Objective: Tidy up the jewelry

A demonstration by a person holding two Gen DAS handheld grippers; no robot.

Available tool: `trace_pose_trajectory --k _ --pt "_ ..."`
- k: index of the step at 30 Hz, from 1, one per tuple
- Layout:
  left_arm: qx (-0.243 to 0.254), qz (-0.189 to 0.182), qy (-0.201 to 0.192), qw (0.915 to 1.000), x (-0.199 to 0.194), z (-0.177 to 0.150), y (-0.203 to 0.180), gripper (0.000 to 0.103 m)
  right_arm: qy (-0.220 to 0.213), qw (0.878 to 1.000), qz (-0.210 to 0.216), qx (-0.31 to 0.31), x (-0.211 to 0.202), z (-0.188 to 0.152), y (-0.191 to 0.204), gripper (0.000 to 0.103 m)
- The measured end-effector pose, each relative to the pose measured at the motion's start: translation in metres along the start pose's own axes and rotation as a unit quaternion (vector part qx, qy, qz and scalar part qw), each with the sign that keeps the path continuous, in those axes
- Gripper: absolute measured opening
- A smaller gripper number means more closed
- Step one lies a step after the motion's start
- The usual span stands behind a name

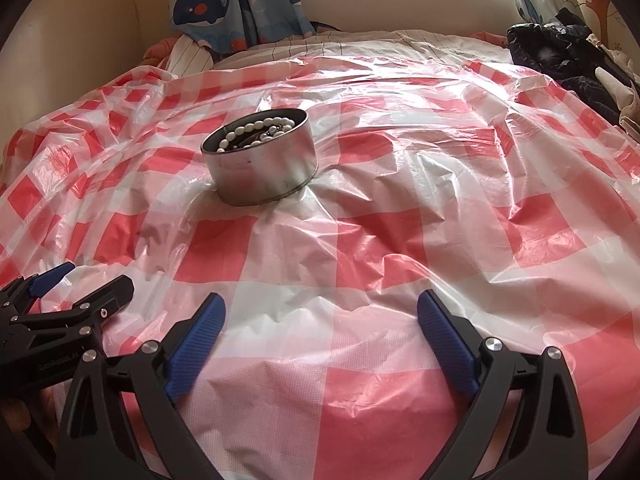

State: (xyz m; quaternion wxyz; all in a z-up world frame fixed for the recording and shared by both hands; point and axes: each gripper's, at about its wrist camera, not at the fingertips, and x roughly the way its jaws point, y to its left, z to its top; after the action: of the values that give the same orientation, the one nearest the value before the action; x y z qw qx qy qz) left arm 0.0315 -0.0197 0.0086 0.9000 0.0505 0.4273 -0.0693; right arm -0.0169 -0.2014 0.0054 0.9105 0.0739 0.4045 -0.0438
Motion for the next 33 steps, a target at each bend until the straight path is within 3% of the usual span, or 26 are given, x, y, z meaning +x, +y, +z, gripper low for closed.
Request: trace_pose_trajectory --k 33 --pt "-0.004 -0.001 0.005 1.0000 0.0037 -0.0035 0.0004 0.096 0.004 1.000 -0.001 -0.002 0.0023 -0.0008 0.0007 0.095"
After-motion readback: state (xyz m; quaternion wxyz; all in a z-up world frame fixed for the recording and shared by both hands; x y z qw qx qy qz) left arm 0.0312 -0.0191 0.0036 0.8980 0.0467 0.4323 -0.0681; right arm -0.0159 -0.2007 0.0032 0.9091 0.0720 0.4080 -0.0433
